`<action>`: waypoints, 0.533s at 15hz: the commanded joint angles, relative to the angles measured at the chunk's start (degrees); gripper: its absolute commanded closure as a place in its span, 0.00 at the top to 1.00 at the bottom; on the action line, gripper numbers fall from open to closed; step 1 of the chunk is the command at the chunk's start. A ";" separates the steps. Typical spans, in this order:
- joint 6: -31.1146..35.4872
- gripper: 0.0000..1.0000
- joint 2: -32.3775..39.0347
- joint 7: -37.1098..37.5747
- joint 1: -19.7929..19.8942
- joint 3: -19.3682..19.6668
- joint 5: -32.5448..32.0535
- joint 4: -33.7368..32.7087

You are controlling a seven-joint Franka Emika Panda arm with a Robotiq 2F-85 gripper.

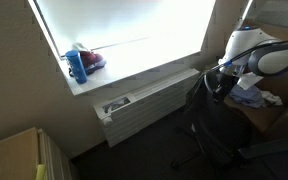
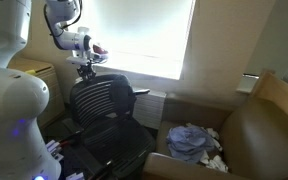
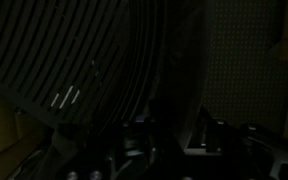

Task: Turn the black chair to the left

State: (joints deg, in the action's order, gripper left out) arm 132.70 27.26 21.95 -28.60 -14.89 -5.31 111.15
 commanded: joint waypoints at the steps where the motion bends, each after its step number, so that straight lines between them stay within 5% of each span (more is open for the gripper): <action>1: -8.95 0.12 -0.34 -3.39 0.64 3.59 -5.66 -1.51; 5: -13.17 0.12 -2.20 -0.83 2.04 6.84 -7.32 -1.93; 8: -7.25 0.12 -0.53 6.98 0.58 9.68 -10.89 -2.20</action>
State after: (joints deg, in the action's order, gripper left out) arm 124.44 27.60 25.64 -28.73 -9.78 -9.77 107.28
